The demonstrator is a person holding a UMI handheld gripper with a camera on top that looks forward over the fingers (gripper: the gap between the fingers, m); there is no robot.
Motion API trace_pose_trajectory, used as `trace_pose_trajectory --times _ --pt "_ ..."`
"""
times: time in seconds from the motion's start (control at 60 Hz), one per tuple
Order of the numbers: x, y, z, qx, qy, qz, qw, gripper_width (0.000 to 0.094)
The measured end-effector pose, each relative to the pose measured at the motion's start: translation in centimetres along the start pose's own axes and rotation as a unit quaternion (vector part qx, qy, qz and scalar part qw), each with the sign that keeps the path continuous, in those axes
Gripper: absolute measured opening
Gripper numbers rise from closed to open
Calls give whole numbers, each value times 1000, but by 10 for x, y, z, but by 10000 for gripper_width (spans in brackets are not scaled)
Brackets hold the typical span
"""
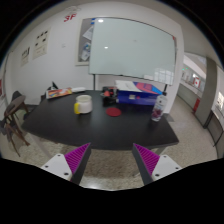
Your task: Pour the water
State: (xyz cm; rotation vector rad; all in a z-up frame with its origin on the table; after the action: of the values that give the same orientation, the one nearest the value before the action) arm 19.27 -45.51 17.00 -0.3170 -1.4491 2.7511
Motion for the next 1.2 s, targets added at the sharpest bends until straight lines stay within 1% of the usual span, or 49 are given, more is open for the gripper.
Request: trace_pose_trajectory --times 0.15,0.25,0.45,0.633,0.733,0.817,0.85,0.867,0.917,1.033,1.067,1.133,1.2 --pt "-95 -15 -87 -25 45 1 999 845" --pt "-146 -35 -149 -46 56 -13 997 848" --pt "-211 -73 -256 -74 61 -32 995 844" --pt "-231 -91 -328 -96 49 -36 994 832" --pt "-232 -100 -350 -111 40 -34 992 771" --pt "-239 -104 -362 -124 45 -37 991 641" --pt "-238 -105 -366 -130 44 -40 990 562" --pt "-238 -106 -366 -133 41 -42 989 561" --pt "-237 -107 -368 -138 33 -48 989 518" --pt "-237 -106 -367 -146 33 -57 987 418" --pt "-236 -106 -366 -146 31 -58 987 399" --pt "-236 -106 -366 -143 33 -61 987 395" --pt "-238 -106 -363 -142 47 -58 987 396"
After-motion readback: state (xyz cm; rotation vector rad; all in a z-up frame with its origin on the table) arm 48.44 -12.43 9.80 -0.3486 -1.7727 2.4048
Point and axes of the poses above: the point between the fingertips, and its own axes, seen from behind it with the camera up: x to the left, y down, z backward, against the way the camera looks, the point moved 9 cm from there along z, backward, against the way the camera looks, and after that the axes turned 8 degrees about y, right-handed, at the moved point
